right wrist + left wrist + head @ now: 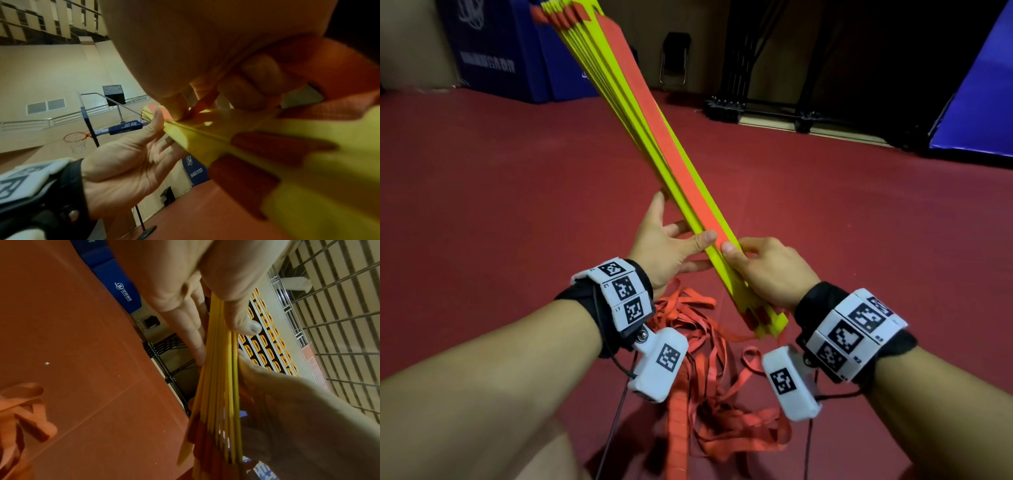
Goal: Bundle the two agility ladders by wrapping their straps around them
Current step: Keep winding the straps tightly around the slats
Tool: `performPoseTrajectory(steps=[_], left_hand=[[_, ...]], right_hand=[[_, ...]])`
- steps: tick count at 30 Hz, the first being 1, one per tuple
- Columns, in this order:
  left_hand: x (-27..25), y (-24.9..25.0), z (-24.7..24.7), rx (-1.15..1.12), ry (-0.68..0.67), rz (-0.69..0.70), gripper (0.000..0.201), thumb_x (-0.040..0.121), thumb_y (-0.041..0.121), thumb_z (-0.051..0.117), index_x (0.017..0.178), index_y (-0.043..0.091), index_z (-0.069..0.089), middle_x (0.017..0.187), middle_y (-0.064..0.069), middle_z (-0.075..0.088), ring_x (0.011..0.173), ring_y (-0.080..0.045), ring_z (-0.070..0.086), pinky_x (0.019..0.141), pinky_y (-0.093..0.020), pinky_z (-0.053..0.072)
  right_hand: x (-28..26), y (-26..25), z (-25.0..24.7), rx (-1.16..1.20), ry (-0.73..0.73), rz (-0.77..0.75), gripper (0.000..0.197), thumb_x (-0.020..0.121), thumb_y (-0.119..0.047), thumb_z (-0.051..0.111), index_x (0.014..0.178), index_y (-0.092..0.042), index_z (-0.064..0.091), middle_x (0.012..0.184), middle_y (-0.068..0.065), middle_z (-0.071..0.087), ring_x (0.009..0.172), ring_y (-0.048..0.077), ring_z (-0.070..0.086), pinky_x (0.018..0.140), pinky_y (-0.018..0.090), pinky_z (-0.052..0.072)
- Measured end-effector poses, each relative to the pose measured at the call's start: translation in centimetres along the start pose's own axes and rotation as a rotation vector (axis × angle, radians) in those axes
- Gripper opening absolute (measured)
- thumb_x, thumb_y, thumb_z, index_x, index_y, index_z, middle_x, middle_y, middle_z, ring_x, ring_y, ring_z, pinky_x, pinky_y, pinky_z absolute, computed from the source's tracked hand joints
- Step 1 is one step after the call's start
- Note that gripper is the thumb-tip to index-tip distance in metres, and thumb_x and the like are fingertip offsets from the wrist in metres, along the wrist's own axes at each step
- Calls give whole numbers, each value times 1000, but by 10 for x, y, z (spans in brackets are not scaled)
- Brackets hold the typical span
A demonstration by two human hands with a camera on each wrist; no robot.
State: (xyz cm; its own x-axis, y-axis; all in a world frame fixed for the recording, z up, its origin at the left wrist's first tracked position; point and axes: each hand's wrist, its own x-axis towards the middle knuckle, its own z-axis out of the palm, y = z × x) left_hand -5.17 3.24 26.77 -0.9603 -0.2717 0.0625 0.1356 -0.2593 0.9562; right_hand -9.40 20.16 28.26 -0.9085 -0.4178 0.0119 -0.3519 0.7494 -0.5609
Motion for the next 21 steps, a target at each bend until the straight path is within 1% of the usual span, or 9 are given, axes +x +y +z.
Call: performPoseTrajectory(steps=[2,4,7,8,10,12,13,17,21], left_hand=[[0,1,2,-5,8,13,97,85,-5,74,157,29,20,124,-20,66,97,-28,75,63,-41,61],[0,0,4,7,8,33,83,85,-7,73,150,25,31,116,-18,69,90,-25,76,61,-40,61],[-1,0,3,40,40,46,65,86,-8,72,135,22,42,100,-13,73,79,-21,76,57,-37,60],[-1,-1,3,41,51,47,63,86,-8,72,133,22,43,97,-12,73,77,-22,76,56,-37,60],[0,0,1,40,68,52,61,87,-8,72,131,23,44,98,-12,73,77,-24,76,57,-37,60],[1,1,-1,27,91,57,60,87,-8,71,132,22,44,99,-13,73,77,-25,77,58,-37,60],[2,2,-2,18,102,59,60,88,-8,71,133,22,44,99,-13,73,76,-25,77,58,-37,60],[3,3,-1,15,140,70,61,88,-8,70,136,20,43,103,-16,73,77,-26,76,59,-39,61],[3,4,-2,22,174,77,64,88,-7,71,139,19,40,107,-17,73,77,-26,76,57,-36,60]], right_hand=[[-2,-2,1,-34,48,-10,47,96,-70,32,119,-42,61,97,8,71,95,38,66,81,46,57],[-3,-4,2,-57,91,-15,47,97,-68,31,127,-45,58,103,8,72,102,39,64,84,43,53],[-3,-5,7,-47,82,-14,44,101,-59,31,128,-37,58,106,10,70,105,40,62,85,43,51],[-3,-4,8,-51,78,-11,44,101,-57,31,125,-34,59,106,11,70,105,40,62,85,42,50],[-2,-3,8,-72,70,-1,44,100,-57,32,105,-28,65,97,11,70,98,40,63,84,42,51],[0,-1,6,-83,64,18,53,97,-63,34,85,-22,66,86,10,70,87,38,66,82,41,54],[1,1,5,-82,68,26,58,93,-67,33,79,-21,66,82,10,71,81,36,67,80,41,56],[6,6,6,-68,75,59,66,82,-76,33,75,-21,69,73,9,72,70,35,70,76,42,60],[7,8,2,-142,174,95,65,81,-80,40,83,-21,68,81,9,71,81,34,68,77,37,56]])
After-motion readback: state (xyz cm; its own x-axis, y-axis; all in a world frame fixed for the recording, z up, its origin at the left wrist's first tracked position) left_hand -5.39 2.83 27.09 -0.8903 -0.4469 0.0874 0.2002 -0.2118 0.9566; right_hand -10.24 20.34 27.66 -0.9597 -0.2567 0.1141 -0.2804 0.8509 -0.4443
